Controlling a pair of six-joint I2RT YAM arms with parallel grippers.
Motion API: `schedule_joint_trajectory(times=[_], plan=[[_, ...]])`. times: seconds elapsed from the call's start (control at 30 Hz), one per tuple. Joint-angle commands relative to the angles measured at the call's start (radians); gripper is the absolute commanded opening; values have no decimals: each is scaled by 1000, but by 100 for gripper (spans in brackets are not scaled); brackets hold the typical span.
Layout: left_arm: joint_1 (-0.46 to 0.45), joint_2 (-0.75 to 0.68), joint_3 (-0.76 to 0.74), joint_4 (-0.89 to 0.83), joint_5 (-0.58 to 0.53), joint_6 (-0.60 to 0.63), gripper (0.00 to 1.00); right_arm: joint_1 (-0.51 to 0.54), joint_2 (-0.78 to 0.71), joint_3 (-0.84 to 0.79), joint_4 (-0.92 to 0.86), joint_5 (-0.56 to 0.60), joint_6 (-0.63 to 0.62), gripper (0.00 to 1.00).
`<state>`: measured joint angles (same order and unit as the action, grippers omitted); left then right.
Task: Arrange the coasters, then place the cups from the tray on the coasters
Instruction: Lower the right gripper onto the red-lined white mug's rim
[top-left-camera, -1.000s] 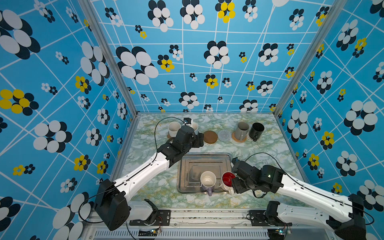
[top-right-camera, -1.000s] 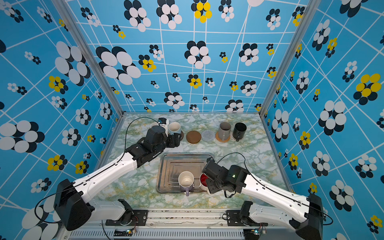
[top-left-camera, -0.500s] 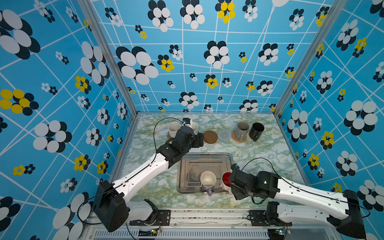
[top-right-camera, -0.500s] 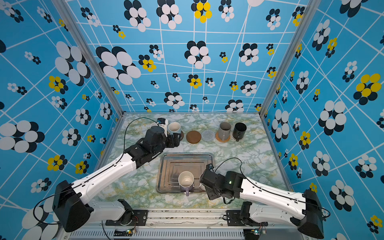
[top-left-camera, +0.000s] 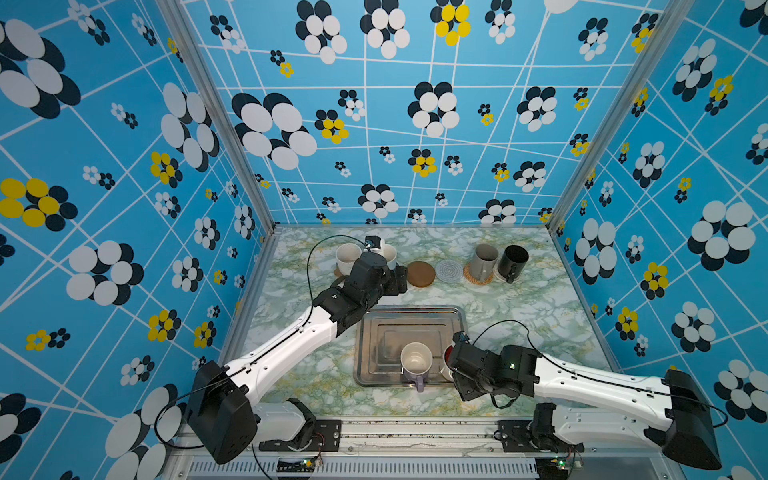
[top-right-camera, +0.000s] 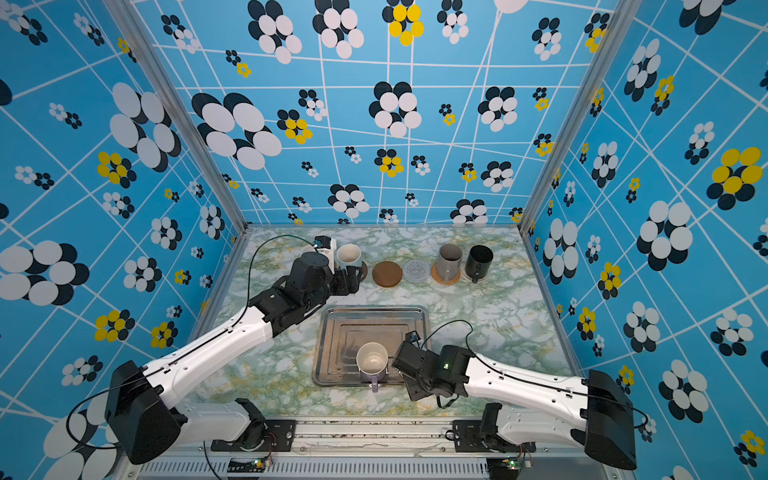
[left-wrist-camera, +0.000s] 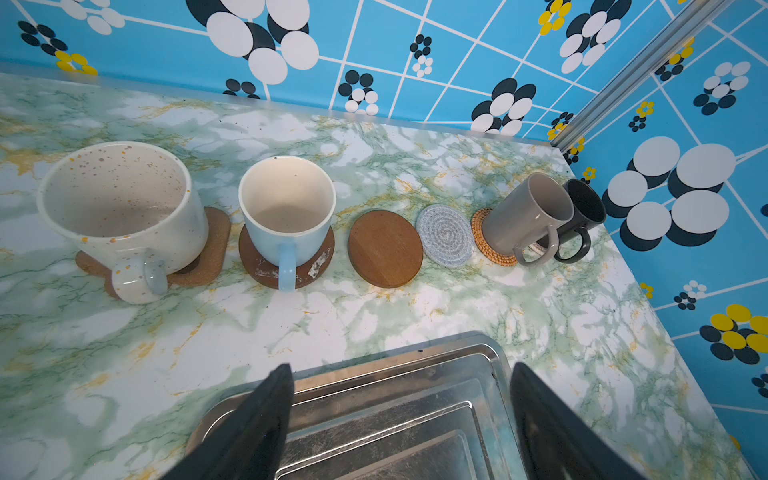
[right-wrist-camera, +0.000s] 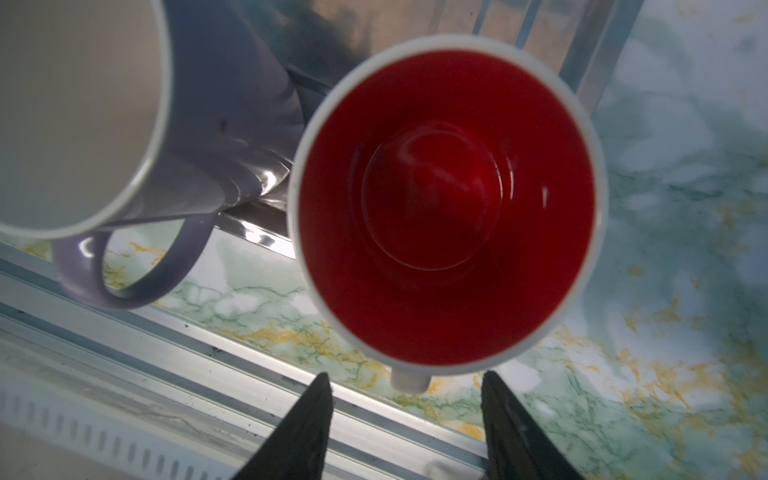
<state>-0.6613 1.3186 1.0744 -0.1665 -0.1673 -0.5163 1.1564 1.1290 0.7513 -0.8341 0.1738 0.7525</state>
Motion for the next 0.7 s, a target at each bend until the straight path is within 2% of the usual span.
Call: schedule_joint_trajectory(times=[0.0, 0.13, 0.67], plan=[[5, 1, -2, 8, 8, 0, 83, 6, 17, -24, 59, 4, 10, 55], [5, 8, 5, 2, 8, 4, 83, 6, 50, -35, 72, 6, 8, 48], [5, 39, 25, -9, 15, 8, 83, 6, 88, -77, 135, 46, 28, 31]])
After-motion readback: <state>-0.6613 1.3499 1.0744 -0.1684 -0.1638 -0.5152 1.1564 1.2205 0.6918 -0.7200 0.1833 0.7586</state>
